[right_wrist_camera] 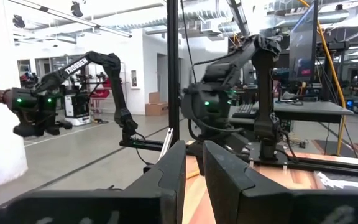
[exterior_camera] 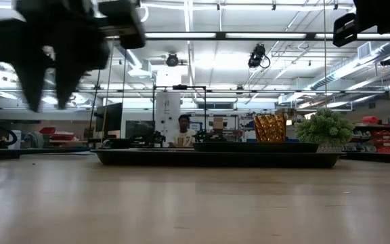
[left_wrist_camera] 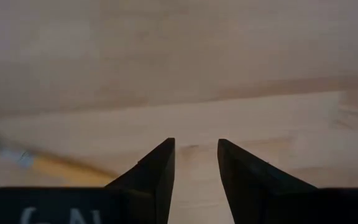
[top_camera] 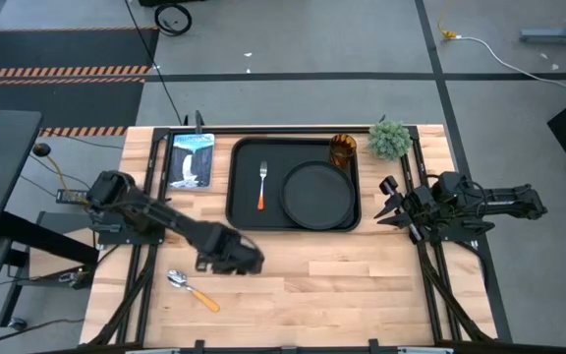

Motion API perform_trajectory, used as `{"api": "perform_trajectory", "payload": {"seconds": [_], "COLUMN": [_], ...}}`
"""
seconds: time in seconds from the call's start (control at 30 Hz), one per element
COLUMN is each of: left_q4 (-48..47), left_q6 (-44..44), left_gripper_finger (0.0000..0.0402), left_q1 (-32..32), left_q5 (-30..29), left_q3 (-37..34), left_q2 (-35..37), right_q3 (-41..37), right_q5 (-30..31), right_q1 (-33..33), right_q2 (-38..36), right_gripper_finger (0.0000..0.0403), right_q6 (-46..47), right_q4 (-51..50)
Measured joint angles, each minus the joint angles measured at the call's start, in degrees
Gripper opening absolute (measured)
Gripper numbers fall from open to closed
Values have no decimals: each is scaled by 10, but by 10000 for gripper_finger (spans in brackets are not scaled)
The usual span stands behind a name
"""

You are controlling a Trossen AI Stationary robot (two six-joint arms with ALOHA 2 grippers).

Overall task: Pick and place plate/cup/fork/spoon on tray
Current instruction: Put the yellow spoon to the left of the orange fork on the black tray

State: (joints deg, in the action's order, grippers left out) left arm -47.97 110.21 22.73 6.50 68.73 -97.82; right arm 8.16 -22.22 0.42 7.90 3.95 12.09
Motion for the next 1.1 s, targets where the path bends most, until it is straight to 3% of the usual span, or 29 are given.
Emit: {"api": "perform_trajectory", "payload": {"seconds": [0.37, 0.87, 1.1], "left_q4": [-74, -96, -76], "left_q6": [214, 262, 279], "left_gripper_finger": [130, 191, 196], "left_q1": [81, 132, 163], "left_q5": [9, 31, 80], "left_q3": [0, 0, 0], "left_q2": [0, -6, -47], "right_q3": [0, 0, 0], "right_q5": [-4, -4, -4], "right_q1": [0, 0, 0], "right_q2": [0, 0, 0], "right_gripper_finger": [64, 64, 64], "right_q6": [-7, -7, -5], "right_q4": [-16, -24, -28]}}
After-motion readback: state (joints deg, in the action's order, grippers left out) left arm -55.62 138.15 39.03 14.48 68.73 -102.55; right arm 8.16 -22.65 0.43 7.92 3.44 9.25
